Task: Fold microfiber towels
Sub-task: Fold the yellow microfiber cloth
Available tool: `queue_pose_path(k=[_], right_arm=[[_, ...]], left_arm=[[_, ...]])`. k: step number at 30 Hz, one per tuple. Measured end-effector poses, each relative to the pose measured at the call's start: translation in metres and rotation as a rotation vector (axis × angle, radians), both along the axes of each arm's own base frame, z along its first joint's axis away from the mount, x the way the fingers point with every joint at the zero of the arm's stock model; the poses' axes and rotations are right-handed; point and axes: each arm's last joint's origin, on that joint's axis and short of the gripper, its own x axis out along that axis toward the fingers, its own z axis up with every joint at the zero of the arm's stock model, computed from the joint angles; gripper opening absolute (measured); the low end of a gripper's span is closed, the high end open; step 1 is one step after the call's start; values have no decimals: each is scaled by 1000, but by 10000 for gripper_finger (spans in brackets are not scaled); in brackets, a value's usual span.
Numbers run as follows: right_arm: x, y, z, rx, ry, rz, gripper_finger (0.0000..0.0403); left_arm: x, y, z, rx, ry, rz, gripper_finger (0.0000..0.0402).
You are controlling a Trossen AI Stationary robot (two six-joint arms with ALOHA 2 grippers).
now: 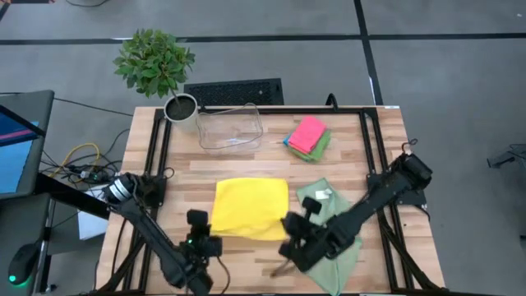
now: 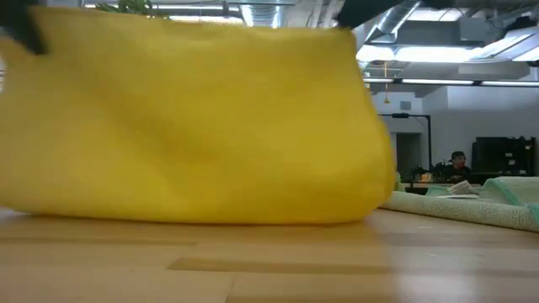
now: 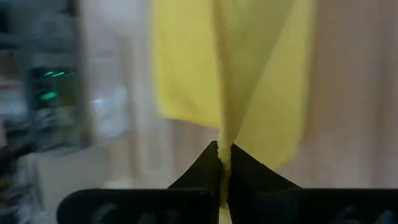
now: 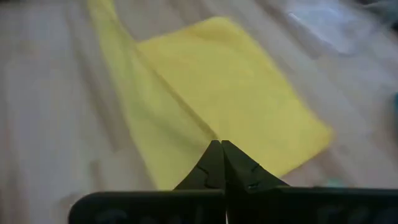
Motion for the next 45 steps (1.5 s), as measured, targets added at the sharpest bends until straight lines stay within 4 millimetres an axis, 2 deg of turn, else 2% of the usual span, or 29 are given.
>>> queue_pose_path(k=[6,12,17,23,28,34,40,45], right_arm=[[15,-45,2,-60,126,-53,8],[20,-77,-3,-127,243,-106,8],[23,-91,-4,-152,290,-120,8],[25,-106,-26,-112,320,-128,8],[28,-115,-45,-84,315,-121,8],[28,-125,-49,-65,342,-140,8],[25,-117,-44,-67,332,-111,8],[27,-122,-49,-54,356,-113,9]], left_arm=[[22,32,7,85,-56,-54,0],[33,76,-6,220,28,31,0],[31,98,-30,225,87,86,0],[29,106,-51,199,89,91,0],[30,106,-56,172,104,69,0],[39,112,-57,168,74,62,0],[42,116,-59,134,93,74,0],[45,118,-63,128,71,63,0]])
